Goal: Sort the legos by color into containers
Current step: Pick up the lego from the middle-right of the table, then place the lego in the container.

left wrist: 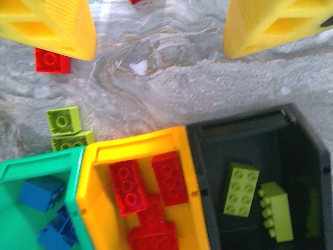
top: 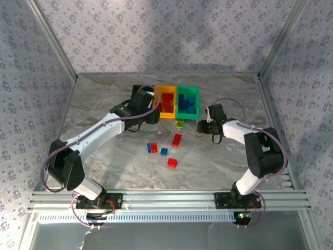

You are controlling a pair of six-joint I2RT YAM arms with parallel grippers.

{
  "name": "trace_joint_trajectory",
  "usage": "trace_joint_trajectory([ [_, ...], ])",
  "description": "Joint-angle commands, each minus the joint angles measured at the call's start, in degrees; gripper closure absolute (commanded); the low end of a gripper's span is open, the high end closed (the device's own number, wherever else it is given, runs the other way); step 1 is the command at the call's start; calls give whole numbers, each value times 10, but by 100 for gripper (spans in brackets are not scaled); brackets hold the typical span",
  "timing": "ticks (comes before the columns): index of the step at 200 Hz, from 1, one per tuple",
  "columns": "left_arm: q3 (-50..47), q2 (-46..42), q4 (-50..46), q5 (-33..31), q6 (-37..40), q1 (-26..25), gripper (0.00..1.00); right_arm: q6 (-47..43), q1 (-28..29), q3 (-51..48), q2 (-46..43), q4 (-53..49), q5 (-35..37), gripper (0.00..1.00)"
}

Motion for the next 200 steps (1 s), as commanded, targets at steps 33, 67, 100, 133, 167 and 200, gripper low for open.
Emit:
trace_joint_trajectory([
  [33, -85, -66, 57, -10, 10, 38, 35, -23, 16, 65, 39, -60, 30, 59],
  [67, -140, -82, 95, 3, 13, 77, 35, -26, 27, 74, 47, -78, 51, 71],
  [100, -176, -71, 129, 40, 1, 118, 35, -21, 49, 86, 39, -106, 73, 78],
  [133, -206, -82, 151, 32, -1, 130, 36, -10, 100, 111, -9, -153, 123, 80],
  [167, -235, -102, 164, 46, -24, 169, 36, 0, 158, 166, -46, -203, 153, 80],
  [200, -256, -113, 183, 63, -42, 185, 36, 21, 194, 260, -9, -210, 115, 79],
])
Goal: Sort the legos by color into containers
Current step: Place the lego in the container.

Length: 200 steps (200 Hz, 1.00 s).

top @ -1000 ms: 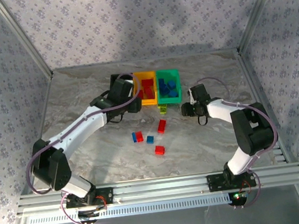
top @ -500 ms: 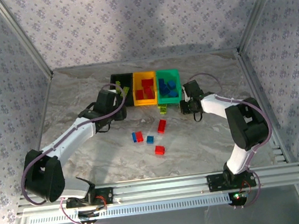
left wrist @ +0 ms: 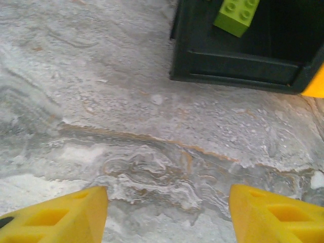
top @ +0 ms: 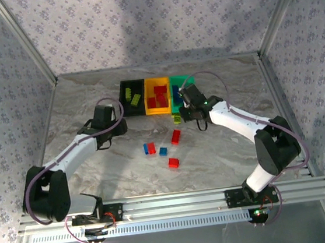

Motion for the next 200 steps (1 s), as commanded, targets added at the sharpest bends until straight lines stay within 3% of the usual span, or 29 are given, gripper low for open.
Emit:
trace_joint_trajectory([
  [1, -5, -18, 28, 20, -19, 5, 36, 22, 22, 69, 22, -28, -5, 79],
  [47, -10, -14, 34, 17, -23, 7, 37, 14, 75, 257, 164, -44, -9, 79],
  [117, -22, -16, 46, 8, -23, 9, 37, -5, 100, 587, 404, -143, -50, 78],
  [175, -23, -13, 52, 21, -27, 9, 36, 10, 95, 716, 506, -160, -54, 75],
  [200, -22, -14, 49, 20, -27, 10, 37, 14, 93, 760, 531, -174, -59, 68],
])
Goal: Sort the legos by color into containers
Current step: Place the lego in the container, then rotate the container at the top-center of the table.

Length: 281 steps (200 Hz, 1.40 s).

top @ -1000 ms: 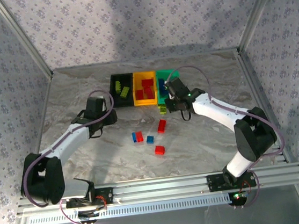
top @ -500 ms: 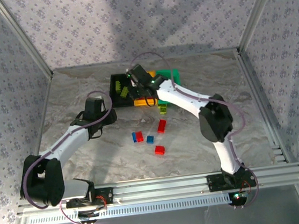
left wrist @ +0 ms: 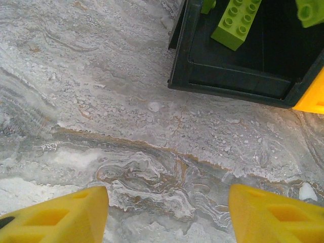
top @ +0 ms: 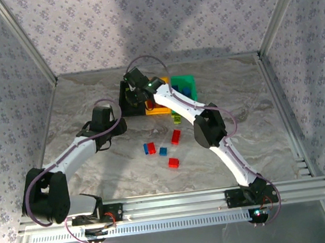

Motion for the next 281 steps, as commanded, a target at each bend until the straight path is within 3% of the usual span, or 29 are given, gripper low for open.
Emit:
trace_joint_trajectory([
  [1, -5, -8, 12, 8, -6, 3, 36, 4, -3, 51, 22, -32, -9, 67],
  [17, -6, -11, 12, 12, -6, 4, 37, 1, -2, 53, 20, -42, -5, 57],
  [41, -7, -7, 18, 22, -8, 3, 37, 10, -3, 11, -17, -37, -16, 54],
  [113, -7, -3, 20, 26, -11, 3, 36, 5, -5, -355, -235, 76, 34, 57],
  [162, -23, -28, 32, 13, -13, 3, 37, 33, -38, -490, -288, 118, 22, 60],
  [221, -26, -34, 31, 12, -13, 4, 36, 40, -66, -519, -277, 134, 21, 61],
  [281, -25, -24, 34, 12, -10, 4, 36, 23, -99, -432, -207, 109, -2, 61],
])
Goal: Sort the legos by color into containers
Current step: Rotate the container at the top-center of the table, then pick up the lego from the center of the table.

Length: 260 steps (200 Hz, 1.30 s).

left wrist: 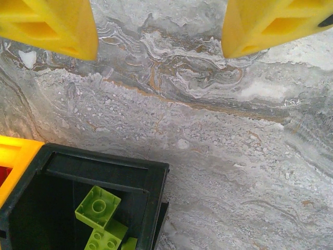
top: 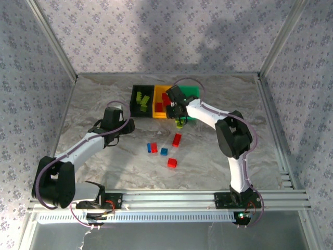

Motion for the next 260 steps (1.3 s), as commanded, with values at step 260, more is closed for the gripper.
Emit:
trace_joint_trajectory([
  [260, -3, -5, 14, 4, -6, 3, 36, 66, 4, -22, 20, -51, 79, 37],
])
